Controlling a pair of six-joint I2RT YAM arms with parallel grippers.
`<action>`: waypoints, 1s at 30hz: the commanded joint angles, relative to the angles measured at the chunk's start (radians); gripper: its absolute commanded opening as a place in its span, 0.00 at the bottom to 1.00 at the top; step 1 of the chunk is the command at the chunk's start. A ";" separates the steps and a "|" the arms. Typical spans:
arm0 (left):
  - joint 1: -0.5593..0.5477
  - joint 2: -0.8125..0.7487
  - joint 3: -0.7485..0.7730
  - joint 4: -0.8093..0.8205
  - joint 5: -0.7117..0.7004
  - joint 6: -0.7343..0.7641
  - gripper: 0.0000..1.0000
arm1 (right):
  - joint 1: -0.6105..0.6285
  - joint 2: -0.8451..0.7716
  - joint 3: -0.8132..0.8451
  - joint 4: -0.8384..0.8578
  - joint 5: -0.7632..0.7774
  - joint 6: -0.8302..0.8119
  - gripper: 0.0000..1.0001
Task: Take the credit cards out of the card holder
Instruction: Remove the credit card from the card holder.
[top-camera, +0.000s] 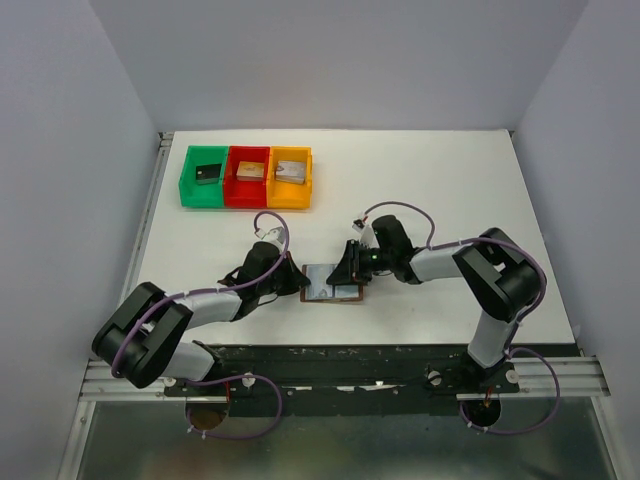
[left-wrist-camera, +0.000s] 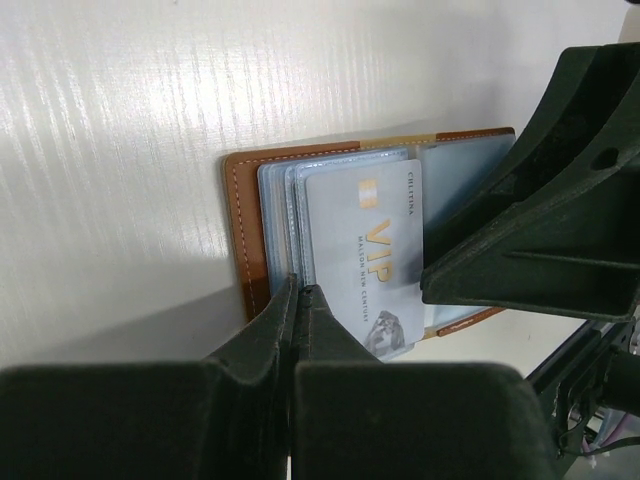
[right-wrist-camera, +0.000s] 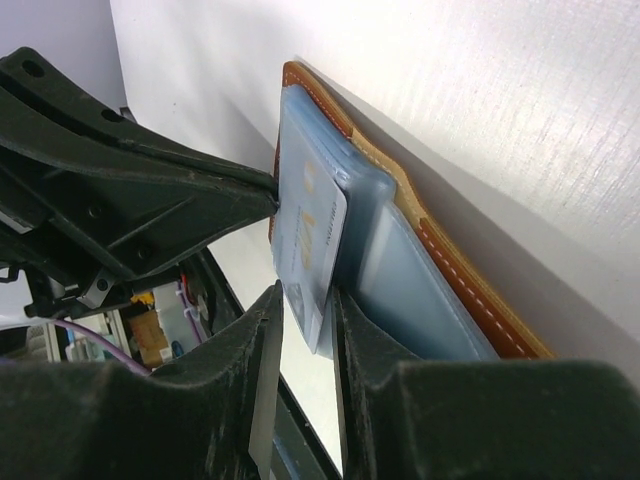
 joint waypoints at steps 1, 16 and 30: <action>-0.012 0.039 -0.016 -0.044 0.002 0.012 0.00 | 0.006 0.030 0.009 0.047 -0.041 0.009 0.34; -0.026 0.060 -0.011 -0.012 0.027 0.015 0.00 | 0.005 0.036 0.027 0.012 0.003 0.010 0.33; -0.026 0.036 -0.028 -0.038 -0.015 -0.006 0.00 | -0.001 0.008 0.012 0.001 0.010 -0.008 0.12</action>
